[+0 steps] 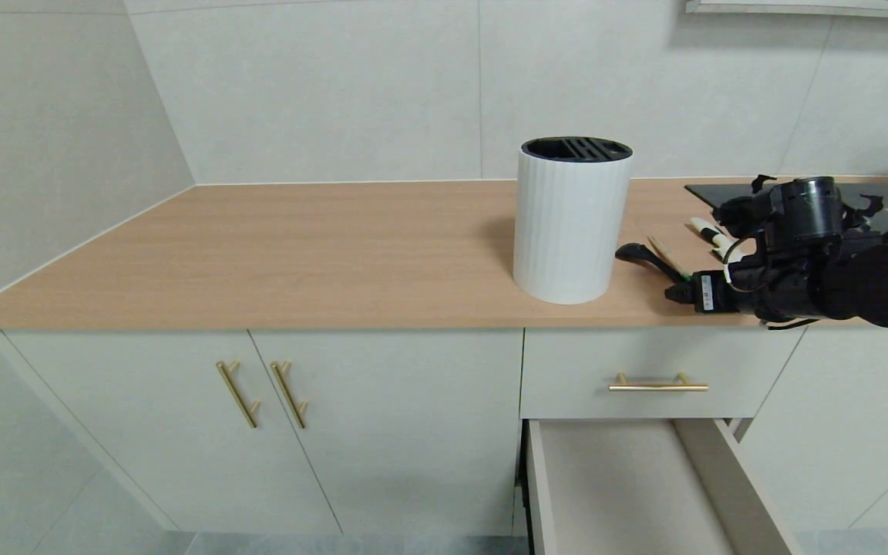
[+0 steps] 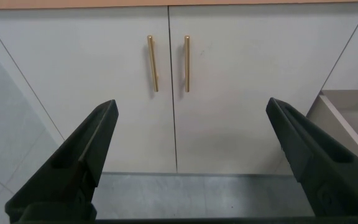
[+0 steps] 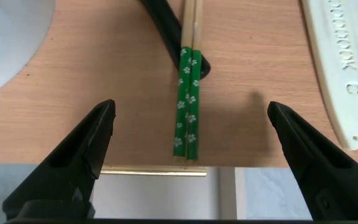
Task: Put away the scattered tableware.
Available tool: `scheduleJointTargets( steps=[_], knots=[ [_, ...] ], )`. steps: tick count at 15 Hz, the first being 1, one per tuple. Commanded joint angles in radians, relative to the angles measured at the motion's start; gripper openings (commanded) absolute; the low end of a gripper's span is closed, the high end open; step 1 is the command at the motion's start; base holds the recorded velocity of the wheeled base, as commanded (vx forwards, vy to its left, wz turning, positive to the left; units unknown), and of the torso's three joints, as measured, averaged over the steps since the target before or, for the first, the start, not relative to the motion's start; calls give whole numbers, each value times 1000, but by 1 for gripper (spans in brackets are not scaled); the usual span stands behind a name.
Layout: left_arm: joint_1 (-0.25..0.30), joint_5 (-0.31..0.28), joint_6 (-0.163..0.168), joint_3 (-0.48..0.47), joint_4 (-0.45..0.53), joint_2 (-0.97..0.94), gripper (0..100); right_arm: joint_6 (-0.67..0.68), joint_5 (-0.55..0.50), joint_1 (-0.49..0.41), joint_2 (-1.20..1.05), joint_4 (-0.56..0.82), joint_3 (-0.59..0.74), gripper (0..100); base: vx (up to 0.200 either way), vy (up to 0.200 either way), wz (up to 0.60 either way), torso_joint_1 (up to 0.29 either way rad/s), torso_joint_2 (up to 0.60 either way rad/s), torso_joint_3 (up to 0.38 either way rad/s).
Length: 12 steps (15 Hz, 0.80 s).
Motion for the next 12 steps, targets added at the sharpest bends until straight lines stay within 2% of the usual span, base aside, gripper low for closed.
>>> scheduleJointTargets(
  steps=[1, 10, 12],
  knots=[
    [1, 1, 0, 0, 0, 0, 100, 0, 0, 0, 7, -1, -1, 0, 0, 0, 0, 0, 0, 0],
    [1, 1, 0, 0, 0, 0, 100, 2, -1, 0, -49, 4, 7, 0, 0, 0, 0, 0, 0, 0],
    [1, 1, 0, 0, 0, 0, 100, 2, 3, 3, -165, 8, 89, 0, 0, 0, 0, 0, 0, 0]
  ],
)
